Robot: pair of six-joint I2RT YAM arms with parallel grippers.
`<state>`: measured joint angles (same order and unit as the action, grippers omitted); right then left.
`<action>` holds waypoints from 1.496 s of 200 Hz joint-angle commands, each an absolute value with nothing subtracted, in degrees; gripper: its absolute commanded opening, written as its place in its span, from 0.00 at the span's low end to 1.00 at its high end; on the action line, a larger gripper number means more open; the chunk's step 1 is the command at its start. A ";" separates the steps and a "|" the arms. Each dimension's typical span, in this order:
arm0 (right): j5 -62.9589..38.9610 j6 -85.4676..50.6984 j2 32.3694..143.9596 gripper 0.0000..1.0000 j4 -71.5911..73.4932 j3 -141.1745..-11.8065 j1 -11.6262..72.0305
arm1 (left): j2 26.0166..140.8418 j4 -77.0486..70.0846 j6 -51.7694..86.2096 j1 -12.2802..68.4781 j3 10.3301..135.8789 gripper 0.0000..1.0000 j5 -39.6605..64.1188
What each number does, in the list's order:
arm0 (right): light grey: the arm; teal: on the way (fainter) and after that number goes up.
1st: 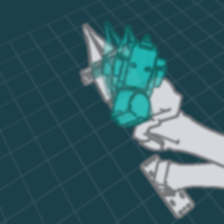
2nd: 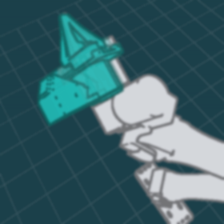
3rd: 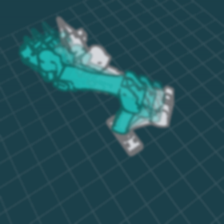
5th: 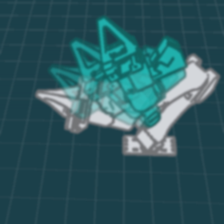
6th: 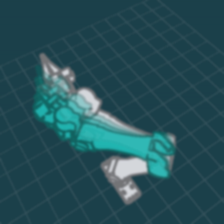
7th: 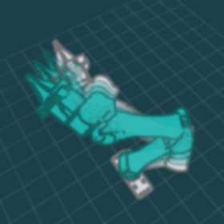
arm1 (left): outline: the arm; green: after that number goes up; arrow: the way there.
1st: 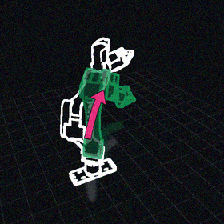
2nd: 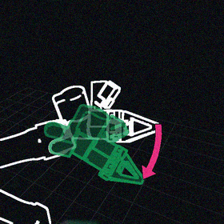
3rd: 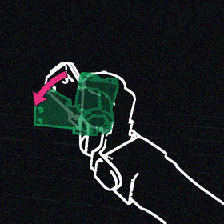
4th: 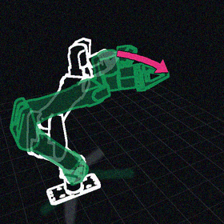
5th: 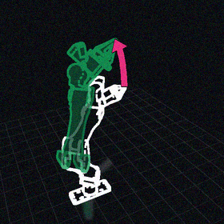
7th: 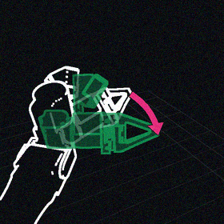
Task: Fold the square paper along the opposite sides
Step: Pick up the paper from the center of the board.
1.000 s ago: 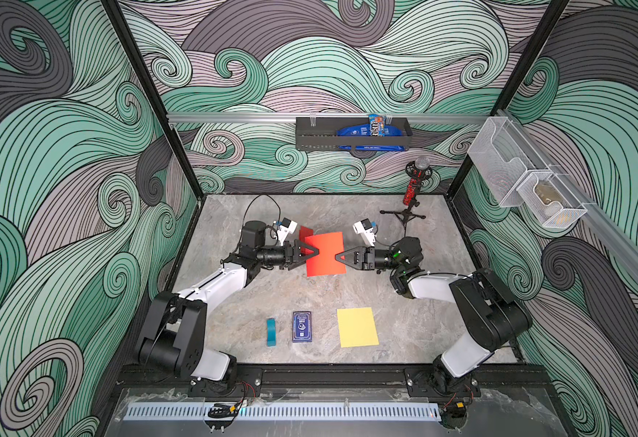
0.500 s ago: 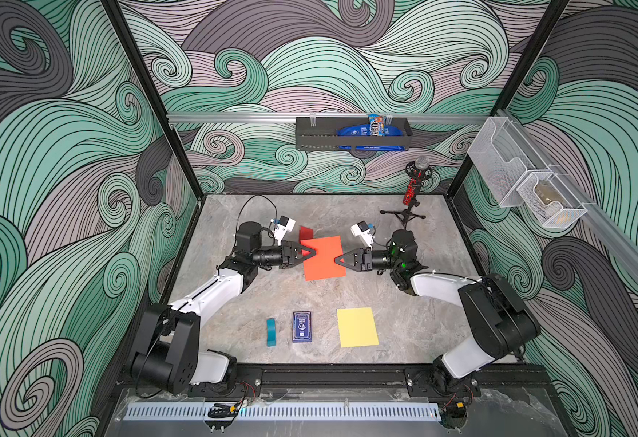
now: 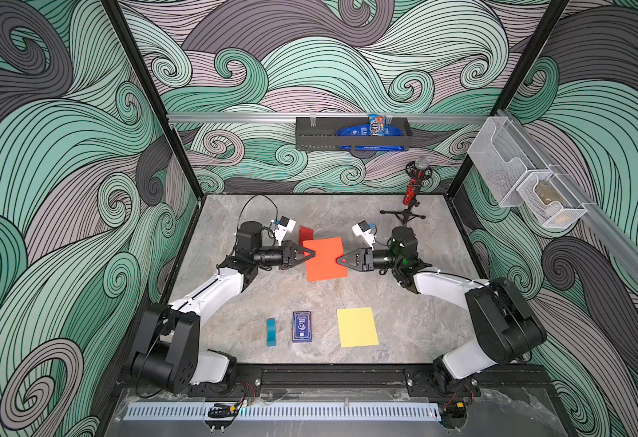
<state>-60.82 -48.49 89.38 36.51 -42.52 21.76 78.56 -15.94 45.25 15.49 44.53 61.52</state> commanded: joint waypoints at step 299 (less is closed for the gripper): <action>-59.88 -58.55 87.73 0.43 53.36 -41.70 23.21 | 79.72 -24.00 48.76 13.54 44.56 0.00 65.08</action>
<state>-59.64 -56.18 89.67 50.24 -42.35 22.11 79.42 -24.29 50.39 13.89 44.38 65.19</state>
